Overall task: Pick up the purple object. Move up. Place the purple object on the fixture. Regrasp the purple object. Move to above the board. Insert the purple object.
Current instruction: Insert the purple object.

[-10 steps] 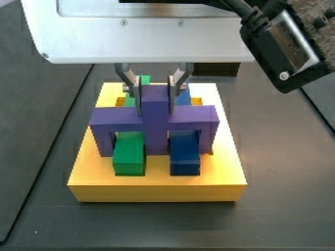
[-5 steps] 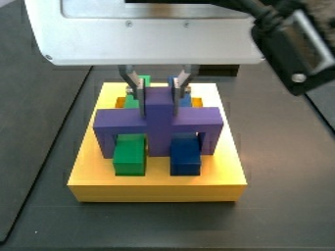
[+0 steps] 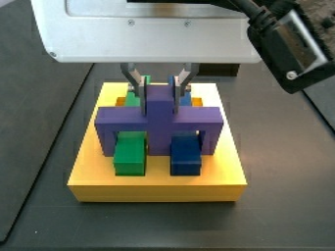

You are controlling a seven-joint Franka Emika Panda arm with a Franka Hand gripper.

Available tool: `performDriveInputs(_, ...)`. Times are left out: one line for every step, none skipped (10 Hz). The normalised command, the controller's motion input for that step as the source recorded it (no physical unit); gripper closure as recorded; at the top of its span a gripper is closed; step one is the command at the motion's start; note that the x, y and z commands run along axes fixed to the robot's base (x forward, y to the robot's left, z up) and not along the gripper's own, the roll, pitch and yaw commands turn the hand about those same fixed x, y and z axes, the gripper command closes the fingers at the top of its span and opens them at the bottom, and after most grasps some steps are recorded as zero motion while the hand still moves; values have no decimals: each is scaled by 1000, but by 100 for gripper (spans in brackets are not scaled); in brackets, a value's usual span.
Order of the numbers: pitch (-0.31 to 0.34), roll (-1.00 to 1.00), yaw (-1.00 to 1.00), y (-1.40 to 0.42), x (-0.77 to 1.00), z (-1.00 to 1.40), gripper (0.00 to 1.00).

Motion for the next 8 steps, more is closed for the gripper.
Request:
performDriveInputs(0,-54,-11,66,0,-131,100)
performDriveInputs(-17,0,0,-46,-89,-169,100)
performDriveInputs(0,29,0,0,-131,0,100)
performDriveInputs(3,71,0,0,-69,0,100)
performDriveInputs(24,89,0,0,0,0,100)
performDriveInputs(33,116,0,0,0,0,100)
performDriveInputs(43,139,0,0,0,0,100)
performDriveInputs(44,156,0,0,9,0,100)
